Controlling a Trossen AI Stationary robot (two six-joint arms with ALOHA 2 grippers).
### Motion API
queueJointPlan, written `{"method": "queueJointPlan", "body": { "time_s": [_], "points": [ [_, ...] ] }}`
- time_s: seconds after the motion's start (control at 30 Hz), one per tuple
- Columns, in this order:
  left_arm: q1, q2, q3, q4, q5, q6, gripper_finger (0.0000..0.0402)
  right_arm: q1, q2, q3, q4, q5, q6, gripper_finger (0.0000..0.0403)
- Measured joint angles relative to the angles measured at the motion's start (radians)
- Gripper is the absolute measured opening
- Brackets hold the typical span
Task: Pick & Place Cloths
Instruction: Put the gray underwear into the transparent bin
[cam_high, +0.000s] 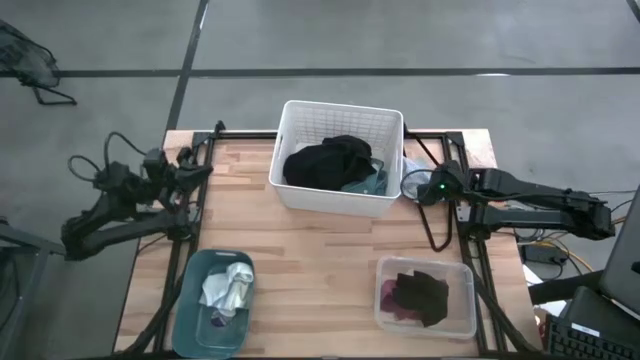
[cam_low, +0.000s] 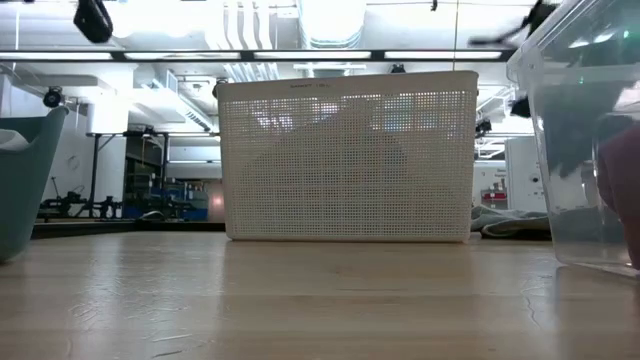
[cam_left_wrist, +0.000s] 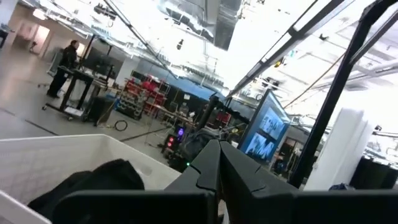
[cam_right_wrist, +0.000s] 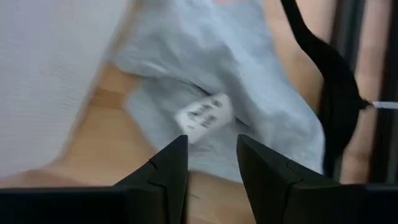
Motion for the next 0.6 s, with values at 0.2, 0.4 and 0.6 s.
{"method": "queueJointPlan", "body": {
  "time_s": [0.2, 0.4, 0.6],
  "points": [
    [0.000, -0.088, -0.108, 0.034, 0.001, 0.105, 0.0014, -0.086, 0.037, -0.070, 0.021, -0.004, 0.057, 0.0152],
    [0.000, -0.112, -0.180, 0.035, 0.004, 0.091, 0.0014, -0.170, 0.090, -0.096, 0.061, -0.108, 0.172, 0.0191],
    [0.000, -0.103, -0.237, 0.028, 0.004, 0.078, 0.0014, -0.223, 0.171, -0.126, 0.097, -0.164, 0.143, 0.0215]
  ]
}}
